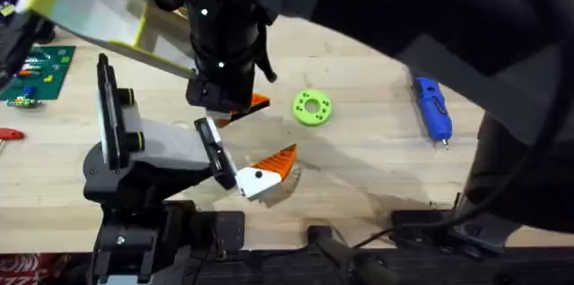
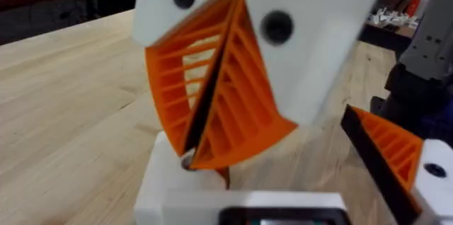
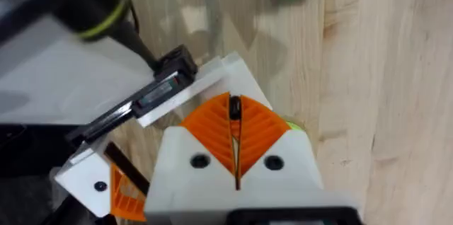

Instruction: Pick up the gripper from the table and insert it into the empty holder that is missing its gripper. Then pick up a screw, insert it into the mounting hole, and use the screwdriver to tighten it. Finally, clean up the table by picking up the vegetable and placing it into the bucket.

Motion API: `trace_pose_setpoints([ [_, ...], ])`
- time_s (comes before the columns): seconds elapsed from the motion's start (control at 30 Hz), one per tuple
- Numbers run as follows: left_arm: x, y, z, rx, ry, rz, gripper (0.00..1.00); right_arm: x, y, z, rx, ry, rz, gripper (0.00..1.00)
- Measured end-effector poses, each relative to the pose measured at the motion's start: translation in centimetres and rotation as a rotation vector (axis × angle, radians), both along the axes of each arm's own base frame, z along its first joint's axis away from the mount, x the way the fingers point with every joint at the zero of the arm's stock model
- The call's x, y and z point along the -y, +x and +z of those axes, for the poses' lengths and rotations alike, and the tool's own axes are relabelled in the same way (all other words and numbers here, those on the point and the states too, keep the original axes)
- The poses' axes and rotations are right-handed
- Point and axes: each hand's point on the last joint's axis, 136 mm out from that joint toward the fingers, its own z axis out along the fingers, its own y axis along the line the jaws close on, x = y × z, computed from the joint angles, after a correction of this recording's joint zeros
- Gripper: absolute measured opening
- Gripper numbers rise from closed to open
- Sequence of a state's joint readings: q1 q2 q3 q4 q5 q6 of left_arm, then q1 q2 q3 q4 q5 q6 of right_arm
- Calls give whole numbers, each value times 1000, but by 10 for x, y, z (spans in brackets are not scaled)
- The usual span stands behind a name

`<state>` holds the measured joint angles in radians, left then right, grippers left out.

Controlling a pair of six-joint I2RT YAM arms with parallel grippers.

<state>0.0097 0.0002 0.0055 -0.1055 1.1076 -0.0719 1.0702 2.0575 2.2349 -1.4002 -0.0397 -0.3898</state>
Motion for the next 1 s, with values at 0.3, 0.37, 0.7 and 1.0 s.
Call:
trace_pose_setpoints([
  [0.3,0,0,-1,-28,-10,1,986,-1,2,-8,-8,-15,-3,7],
  [0.37,0,0,-1,-28,-10,1,986,-1,2,-8,-8,-16,-3,7],
  [0.7,0,0,-1,-28,-10,1,986,-1,2,-8,-8,-16,-3,7],
  [1.0,0,0,-1,-28,-10,1,986,-1,2,-8,-8,-16,-3,6],
])
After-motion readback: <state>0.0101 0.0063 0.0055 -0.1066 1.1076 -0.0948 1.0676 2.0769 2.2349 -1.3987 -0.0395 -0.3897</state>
